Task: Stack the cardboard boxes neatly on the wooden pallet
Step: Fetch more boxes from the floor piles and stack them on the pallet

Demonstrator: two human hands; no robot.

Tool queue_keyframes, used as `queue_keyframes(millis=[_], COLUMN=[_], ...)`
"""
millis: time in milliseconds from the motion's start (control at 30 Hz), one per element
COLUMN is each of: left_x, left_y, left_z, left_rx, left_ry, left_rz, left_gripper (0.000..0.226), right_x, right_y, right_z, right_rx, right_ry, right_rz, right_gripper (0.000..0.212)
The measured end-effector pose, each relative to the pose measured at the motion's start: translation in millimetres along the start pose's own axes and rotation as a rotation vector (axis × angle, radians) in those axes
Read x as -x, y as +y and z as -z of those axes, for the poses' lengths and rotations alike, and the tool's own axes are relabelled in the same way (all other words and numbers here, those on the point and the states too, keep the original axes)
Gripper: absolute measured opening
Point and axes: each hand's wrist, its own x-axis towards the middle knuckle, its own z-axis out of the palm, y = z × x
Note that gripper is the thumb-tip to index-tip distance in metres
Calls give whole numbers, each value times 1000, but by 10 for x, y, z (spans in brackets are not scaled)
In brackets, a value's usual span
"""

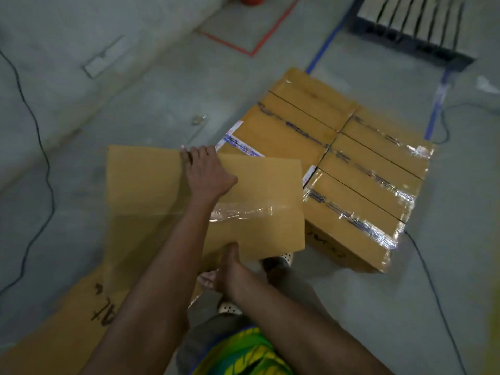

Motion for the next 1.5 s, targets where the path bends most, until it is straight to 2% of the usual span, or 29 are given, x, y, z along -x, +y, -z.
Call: queue_keyframes(millis=[200, 300, 367, 500, 633, 800, 900, 1100, 1233, 1367, 1500], left_x=[-241, -538, -765, -1136, -1255, -833, -524, 167, 757, 1363, 1832], left_y=[602, 884, 1049, 1314, 1434, 1715, 2002, 2512, 2881, 3378, 3953], left_z=[-31, -43, -79, -121, -231, -279, -233, 44, 144, 151, 79], left_rx=[-13, 17, 36, 70, 299, 579, 636, 771, 825, 888, 901], left_ry=[1, 22, 25, 1, -15, 24, 46, 224, 358, 397, 373], left_rz=[-122, -112, -75, 88, 390, 625, 656, 713, 721, 710, 659], left_gripper=[73, 75, 75, 70, 57, 29, 26, 22, 37, 26, 51], right_x=[-80, -111, -166, -663, -443, -320, -165, 303, 732, 1032, 1220], right_y=[-597, -1093, -1433, -2155, -2874, -3577, -3886, -3931, -3789, -3561, -3513], right_z=[268, 511, 675, 1046, 1287, 1505, 1631, 2103, 2662, 3459, 4249], right_rx=[27, 113, 95, 179, 378, 679, 794, 856, 864, 838, 817], right_ry=[77, 109, 103, 254, 437, 709, 743, 779, 813, 860, 878], right_rz=[28, 94, 176, 350, 555, 708, 795, 996, 1104, 1167, 1137], right_gripper=[69, 51, 47, 83, 98, 96, 91, 89, 87, 86, 86])
